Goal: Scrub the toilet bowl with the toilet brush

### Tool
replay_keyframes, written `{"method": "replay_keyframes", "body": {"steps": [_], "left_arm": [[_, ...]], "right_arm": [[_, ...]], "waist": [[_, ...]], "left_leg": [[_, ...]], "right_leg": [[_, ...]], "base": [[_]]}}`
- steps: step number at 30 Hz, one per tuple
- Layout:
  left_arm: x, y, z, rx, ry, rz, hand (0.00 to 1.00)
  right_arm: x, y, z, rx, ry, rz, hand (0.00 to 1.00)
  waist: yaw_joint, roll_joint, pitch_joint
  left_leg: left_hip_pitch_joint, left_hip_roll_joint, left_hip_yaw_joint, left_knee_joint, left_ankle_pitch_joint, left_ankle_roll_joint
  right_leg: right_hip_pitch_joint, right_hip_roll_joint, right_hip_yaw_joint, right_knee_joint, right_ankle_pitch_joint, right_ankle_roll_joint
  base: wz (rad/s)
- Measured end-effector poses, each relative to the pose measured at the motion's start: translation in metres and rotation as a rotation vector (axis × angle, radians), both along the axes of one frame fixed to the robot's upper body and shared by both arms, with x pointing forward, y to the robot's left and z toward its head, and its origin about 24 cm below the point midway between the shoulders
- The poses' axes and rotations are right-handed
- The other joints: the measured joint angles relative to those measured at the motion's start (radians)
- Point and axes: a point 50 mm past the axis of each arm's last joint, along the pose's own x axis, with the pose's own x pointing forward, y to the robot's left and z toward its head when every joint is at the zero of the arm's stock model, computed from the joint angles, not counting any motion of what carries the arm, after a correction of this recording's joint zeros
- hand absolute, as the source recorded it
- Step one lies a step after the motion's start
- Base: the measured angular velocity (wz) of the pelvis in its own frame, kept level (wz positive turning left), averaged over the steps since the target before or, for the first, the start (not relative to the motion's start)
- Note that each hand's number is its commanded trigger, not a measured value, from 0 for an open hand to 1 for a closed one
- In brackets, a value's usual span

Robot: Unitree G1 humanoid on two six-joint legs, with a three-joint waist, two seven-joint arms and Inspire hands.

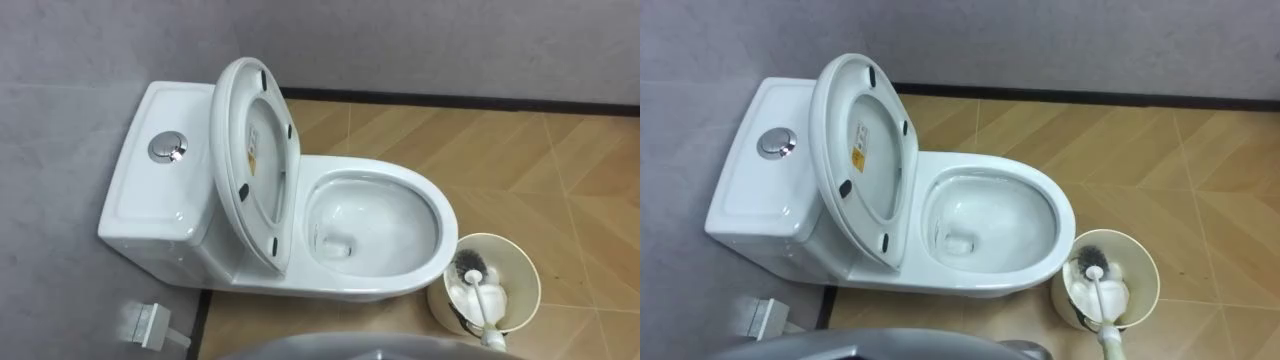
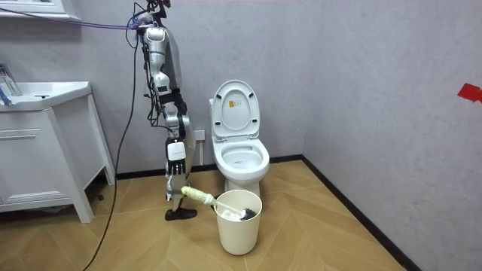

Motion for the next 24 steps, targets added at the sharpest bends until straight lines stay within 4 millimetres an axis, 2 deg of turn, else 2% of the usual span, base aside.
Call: {"method": "replay_keyframes", "body": {"steps": [10,19,24], "left_arm": [[0.005,0.000,0.001,0.002,-0.024,-0.005,0.00],[0.012,0.000,0.002,-0.005,-0.076,-0.007,0.00],[0.019,-0.001,0.002,-0.016,-0.116,-0.019,0.00]], "right_arm": [[0.010,-0.001,0.000,-0.014,-0.032,0.010,0.00],[0.024,-0.007,0.003,-0.126,-0.153,0.007,0.00],[0.049,-0.012,0.009,-0.195,-0.317,-0.019,0.00]], "waist": [[-0.001,-0.006,0.0009],[0.000,-0.015,0.0014],[0.001,-0.013,0.0016]], "left_leg": [[0.002,-0.004,0.002,0.001,0.000,0.001],[0.001,-0.004,0.008,0.001,0.000,0.001],[-0.005,-0.004,0.016,0.001,0.000,0.001]], "right_leg": [[0.003,-0.002,0.002,-0.002,-0.003,0.004],[-0.002,0.000,0.004,-0.001,-0.007,0.004],[-0.011,0.000,0.008,-0.002,-0.007,0.004]], "base": [[0.00],[0.00],[-0.03]]}}
